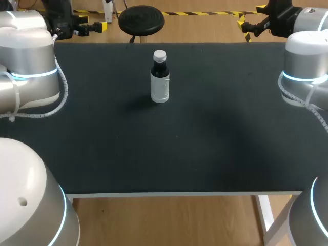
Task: Unscrew the bottle cap
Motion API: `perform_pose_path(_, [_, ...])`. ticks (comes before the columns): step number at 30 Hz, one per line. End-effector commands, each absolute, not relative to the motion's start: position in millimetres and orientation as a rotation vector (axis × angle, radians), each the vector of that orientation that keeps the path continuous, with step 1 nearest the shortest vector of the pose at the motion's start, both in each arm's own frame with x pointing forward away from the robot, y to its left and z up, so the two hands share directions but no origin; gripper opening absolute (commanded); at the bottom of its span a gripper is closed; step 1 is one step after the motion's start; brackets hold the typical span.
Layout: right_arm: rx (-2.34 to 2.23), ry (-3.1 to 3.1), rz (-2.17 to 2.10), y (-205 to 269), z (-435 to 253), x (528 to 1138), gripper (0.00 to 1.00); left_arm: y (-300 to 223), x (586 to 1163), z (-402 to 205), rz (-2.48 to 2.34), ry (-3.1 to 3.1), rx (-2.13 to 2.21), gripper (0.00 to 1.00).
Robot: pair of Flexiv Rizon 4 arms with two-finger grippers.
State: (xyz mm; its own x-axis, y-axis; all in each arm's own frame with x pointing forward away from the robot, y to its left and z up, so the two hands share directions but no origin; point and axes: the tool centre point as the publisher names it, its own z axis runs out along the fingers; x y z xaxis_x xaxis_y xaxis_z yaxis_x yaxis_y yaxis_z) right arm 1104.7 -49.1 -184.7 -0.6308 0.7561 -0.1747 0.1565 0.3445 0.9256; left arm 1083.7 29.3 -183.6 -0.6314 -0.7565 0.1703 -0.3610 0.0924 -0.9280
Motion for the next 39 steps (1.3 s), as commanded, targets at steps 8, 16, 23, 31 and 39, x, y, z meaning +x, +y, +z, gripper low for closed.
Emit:
perform_pose_path(8, [0.793, 2.011, 1.291, -50, -185, 1105, 1.00, 30, 1084, -183, -1.551, 2.030, -1.104, 1.00])
perform_pose_path(16, [0.793, 2.011, 1.291, -50, -185, 1105, 1.00, 29, 1084, -183, -1.564, 2.042, -1.079, 1.00])
perform_pose_path(23, [0.793, 2.011, 1.291, -50, -185, 1105, 1.00, 18, 1068, -184, -1.668, 2.143, -0.826, 1.00])
perform_pose_path(31, [0.793, 2.011, 1.291, -50, -185, 1105, 1.00, 8, 1050, -190, -1.787, 2.249, -0.507, 1.00])
perform_pose_path(39, [0.793, 2.011, 1.291, -50, -185, 1105, 1.00, -7, 1034, -201, -1.872, 2.316, -0.265, 1.00])
